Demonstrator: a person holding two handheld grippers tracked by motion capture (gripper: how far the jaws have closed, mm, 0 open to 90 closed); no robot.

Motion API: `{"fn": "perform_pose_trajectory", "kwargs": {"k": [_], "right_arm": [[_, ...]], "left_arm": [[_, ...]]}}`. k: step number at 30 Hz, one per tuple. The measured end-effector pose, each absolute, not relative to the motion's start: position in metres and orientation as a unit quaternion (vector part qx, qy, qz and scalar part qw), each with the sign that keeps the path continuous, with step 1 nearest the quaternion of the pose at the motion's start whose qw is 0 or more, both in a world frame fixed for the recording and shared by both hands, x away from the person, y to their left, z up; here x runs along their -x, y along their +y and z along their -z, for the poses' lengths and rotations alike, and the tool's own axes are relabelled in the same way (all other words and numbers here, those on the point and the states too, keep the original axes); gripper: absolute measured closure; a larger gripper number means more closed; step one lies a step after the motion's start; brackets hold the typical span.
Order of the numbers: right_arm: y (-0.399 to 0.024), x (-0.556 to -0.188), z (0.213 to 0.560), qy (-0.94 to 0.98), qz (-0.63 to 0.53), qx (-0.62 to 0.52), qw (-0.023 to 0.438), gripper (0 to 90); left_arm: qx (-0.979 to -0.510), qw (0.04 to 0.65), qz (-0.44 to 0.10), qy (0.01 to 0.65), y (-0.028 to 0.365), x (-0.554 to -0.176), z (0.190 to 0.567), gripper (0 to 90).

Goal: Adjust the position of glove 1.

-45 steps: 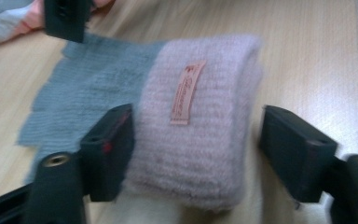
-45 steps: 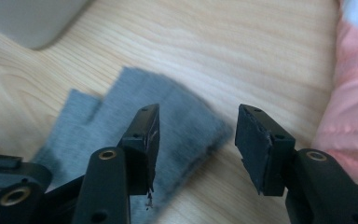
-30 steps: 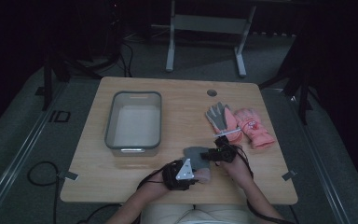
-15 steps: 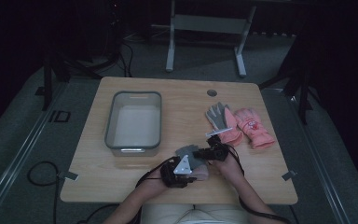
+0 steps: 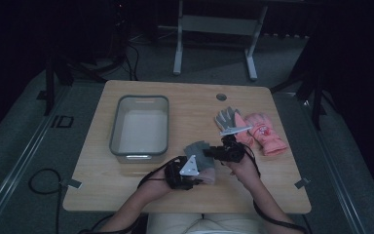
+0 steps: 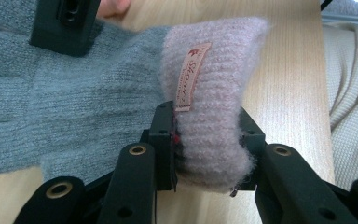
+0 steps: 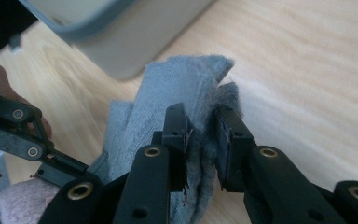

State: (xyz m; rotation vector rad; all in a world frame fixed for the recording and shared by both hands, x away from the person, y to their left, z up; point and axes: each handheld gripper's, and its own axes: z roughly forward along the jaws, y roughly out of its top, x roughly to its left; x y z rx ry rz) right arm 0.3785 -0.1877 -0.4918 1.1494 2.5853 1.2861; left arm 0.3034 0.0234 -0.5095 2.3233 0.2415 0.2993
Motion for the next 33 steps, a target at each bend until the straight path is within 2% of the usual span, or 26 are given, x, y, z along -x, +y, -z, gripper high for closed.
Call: {"fn": "perform_pose_trajectory", "kwargs": {"k": [12, 20, 33], "right_arm": [[-0.177, -0.392, 0.452, 0.828, -0.437, -0.348, 0.037, 75.9], [-0.151, -0.408, 0.432, 0.829, -0.446, -0.335, 0.04, 75.9], [-0.098, -0.433, 0.41, 0.832, -0.453, -0.318, 0.043, 75.9]], "left_arm": [[-0.916, 0.363, -0.154, 0.071, 0.044, -0.319, 0.463, 67.5], [-0.917, 0.347, -0.186, 0.066, 0.067, -0.326, 0.441, 67.4], [-0.919, 0.325, -0.209, 0.075, 0.117, -0.345, 0.418, 67.2]]}}
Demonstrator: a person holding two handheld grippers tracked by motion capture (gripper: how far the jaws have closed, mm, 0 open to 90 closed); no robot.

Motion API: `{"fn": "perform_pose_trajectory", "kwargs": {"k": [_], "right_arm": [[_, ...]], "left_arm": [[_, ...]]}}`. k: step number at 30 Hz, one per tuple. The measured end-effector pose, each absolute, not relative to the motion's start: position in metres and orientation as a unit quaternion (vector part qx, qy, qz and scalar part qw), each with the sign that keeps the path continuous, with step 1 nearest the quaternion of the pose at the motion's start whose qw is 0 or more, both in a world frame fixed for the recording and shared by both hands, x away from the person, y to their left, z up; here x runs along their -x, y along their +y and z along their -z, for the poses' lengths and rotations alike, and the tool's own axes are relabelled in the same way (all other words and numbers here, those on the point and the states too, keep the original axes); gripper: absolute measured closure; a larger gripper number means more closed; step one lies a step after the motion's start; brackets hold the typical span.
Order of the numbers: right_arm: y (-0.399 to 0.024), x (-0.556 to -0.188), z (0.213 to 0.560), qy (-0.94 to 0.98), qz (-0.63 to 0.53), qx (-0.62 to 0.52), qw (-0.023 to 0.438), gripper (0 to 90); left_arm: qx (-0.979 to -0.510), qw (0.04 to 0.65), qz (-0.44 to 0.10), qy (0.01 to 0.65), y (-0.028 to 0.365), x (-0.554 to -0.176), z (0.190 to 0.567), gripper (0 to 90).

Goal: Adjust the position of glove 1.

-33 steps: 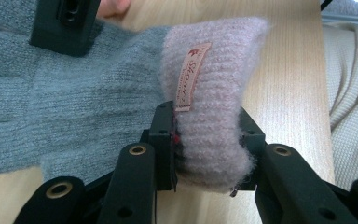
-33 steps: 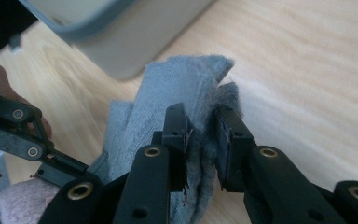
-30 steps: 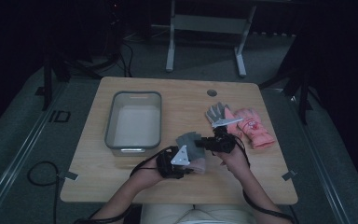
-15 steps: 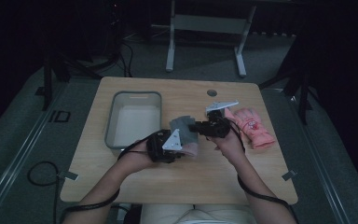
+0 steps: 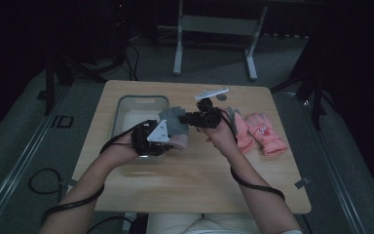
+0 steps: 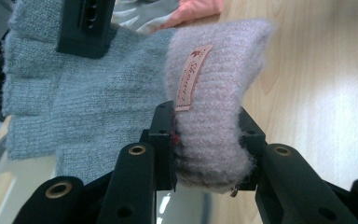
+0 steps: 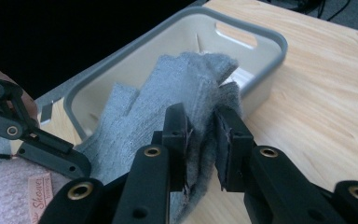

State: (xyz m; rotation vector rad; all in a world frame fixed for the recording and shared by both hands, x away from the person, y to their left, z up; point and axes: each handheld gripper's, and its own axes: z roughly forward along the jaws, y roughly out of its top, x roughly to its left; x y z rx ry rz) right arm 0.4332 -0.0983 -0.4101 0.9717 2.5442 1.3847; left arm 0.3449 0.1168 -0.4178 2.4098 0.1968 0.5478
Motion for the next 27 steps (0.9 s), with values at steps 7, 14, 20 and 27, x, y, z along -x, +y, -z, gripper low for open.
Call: {"fn": "perform_pose_trajectory", "kwargs": {"k": [7, 14, 20, 27], "right_arm": [[-0.065, -0.449, 0.407, 0.832, -0.457, -0.312, 0.044, 75.8], [-0.03, -0.464, 0.413, 0.835, -0.454, -0.309, 0.041, 75.8], [-0.011, -0.475, 0.426, 0.836, -0.447, -0.316, 0.035, 75.7], [0.006, -0.486, 0.454, 0.845, -0.418, -0.331, 0.035, 75.6]], "left_arm": [[-0.923, 0.302, -0.228, 0.077, 0.144, -0.355, 0.413, 67.1], [-0.924, 0.286, -0.24, 0.082, 0.173, -0.365, 0.418, 67.0], [-0.927, 0.286, -0.226, 0.093, 0.191, -0.378, 0.433, 66.9], [-0.946, 0.247, -0.184, 0.101, 0.194, -0.398, 0.458, 66.9]]}}
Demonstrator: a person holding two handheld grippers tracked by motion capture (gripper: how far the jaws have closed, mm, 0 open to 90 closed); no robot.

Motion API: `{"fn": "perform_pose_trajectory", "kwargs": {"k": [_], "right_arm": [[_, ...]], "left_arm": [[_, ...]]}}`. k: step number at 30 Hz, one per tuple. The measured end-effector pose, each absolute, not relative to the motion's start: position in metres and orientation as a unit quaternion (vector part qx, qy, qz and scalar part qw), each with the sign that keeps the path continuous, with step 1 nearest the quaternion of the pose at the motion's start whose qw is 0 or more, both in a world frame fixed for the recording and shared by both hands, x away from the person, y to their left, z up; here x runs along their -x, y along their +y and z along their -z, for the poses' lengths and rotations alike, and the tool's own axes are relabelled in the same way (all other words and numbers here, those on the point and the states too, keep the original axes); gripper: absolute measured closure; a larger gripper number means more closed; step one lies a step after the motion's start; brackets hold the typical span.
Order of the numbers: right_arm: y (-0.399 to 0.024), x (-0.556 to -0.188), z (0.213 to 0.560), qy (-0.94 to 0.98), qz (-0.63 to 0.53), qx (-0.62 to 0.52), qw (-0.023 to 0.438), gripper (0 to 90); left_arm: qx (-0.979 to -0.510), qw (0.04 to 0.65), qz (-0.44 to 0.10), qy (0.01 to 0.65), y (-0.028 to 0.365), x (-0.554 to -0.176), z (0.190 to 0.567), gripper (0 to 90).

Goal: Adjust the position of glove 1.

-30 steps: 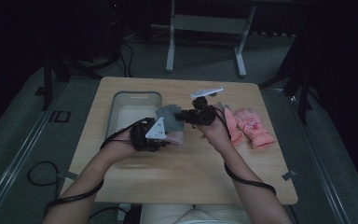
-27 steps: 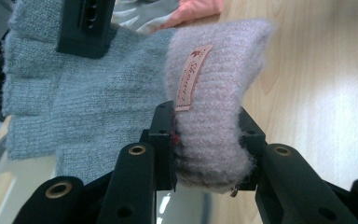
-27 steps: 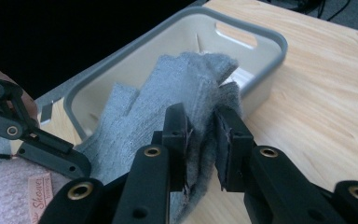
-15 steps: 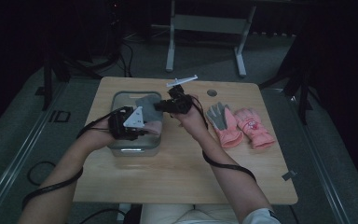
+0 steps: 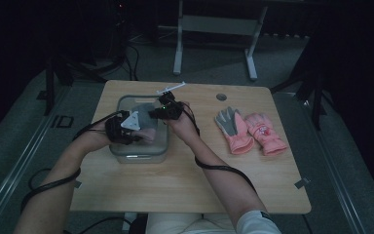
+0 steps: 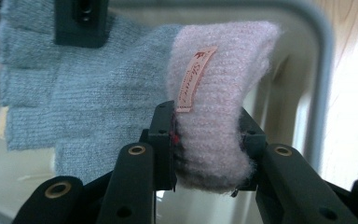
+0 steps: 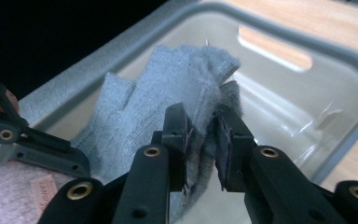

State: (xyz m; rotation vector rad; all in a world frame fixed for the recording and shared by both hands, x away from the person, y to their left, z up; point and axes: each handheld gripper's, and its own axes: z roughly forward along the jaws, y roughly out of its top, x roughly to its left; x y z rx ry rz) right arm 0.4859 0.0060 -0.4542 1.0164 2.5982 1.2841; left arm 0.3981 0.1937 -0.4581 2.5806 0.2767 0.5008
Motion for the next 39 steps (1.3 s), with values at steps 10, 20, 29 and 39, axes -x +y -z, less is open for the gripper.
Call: {"fn": "perform_pose_trajectory", "kwargs": {"k": [10, 20, 29, 39], "right_arm": [[0.019, -0.499, 0.485, 0.863, -0.362, -0.35, 0.037, 75.4], [0.027, -0.499, 0.491, 0.876, -0.325, -0.349, 0.068, 70.6], [0.01, -0.496, 0.485, 0.865, -0.35, -0.356, 0.059, 64.7], [-0.02, -0.479, 0.457, 0.85, -0.404, -0.336, 0.037, 62.2]], "left_arm": [[-0.966, 0.195, -0.135, 0.102, 0.181, -0.424, 0.482, 67.0], [-0.969, 0.192, -0.128, 0.088, 0.175, -0.43, 0.498, 66.9], [-0.975, 0.174, -0.111, 0.085, 0.169, -0.434, 0.5, 63.4], [-0.952, 0.223, -0.124, 0.168, 0.183, -0.429, 0.466, 41.8]]}}
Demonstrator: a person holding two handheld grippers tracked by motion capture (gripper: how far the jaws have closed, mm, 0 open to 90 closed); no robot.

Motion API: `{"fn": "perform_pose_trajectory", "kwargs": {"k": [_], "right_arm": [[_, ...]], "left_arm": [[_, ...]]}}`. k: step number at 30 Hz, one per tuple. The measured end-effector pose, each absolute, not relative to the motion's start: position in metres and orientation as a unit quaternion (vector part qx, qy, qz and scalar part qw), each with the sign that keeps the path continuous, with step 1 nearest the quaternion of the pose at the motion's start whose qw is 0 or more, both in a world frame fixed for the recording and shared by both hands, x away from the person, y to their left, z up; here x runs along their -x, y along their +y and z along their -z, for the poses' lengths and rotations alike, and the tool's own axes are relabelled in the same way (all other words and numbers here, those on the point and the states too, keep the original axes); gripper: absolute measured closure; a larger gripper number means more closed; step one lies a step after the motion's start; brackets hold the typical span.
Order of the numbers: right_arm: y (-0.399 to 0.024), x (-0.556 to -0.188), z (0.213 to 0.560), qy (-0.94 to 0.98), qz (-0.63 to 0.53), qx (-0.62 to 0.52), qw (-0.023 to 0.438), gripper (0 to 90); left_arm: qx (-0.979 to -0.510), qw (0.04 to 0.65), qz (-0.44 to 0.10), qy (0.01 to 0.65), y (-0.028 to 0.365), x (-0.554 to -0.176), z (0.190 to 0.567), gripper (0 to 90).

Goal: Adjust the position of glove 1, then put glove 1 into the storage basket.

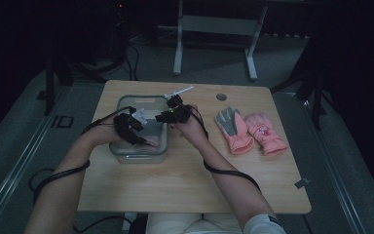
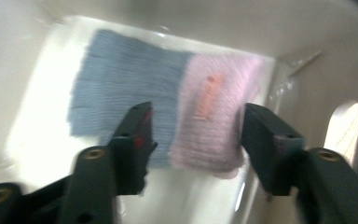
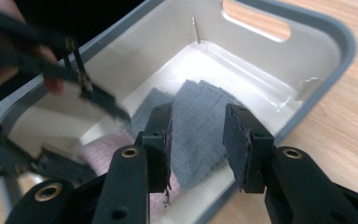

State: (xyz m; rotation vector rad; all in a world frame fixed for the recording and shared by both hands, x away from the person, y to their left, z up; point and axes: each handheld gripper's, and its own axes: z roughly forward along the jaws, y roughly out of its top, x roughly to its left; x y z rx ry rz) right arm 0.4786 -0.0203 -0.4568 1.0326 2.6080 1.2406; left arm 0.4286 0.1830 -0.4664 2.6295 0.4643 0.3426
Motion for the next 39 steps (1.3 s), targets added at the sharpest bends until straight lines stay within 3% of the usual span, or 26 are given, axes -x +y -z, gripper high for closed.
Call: {"fn": "perform_pose_trajectory", "kwargs": {"k": [8, 15, 24, 30, 39], "right_arm": [[-0.045, -0.46, 0.439, 0.857, -0.411, -0.308, 0.05, 59.0], [-0.071, -0.451, 0.437, 0.857, -0.409, -0.308, 0.057, 59.3], [-0.104, -0.443, 0.436, 0.855, -0.409, -0.311, 0.068, 58.9], [-0.148, -0.438, 0.434, 0.85, -0.415, -0.31, 0.096, 58.6], [-0.194, -0.44, 0.435, 0.843, -0.411, -0.328, 0.117, 60.2]], "left_arm": [[-0.933, 0.255, -0.138, 0.212, 0.182, -0.415, 0.452, 16.5], [-0.928, 0.263, -0.133, 0.229, 0.161, -0.409, 0.452, 2.4], [-0.915, 0.295, -0.136, 0.239, 0.142, -0.406, 0.447, 1.6], [-0.898, 0.352, -0.138, 0.223, 0.119, -0.391, 0.433, 1.7], [-0.894, 0.374, -0.152, 0.195, 0.075, -0.358, 0.425, 1.7]]}}
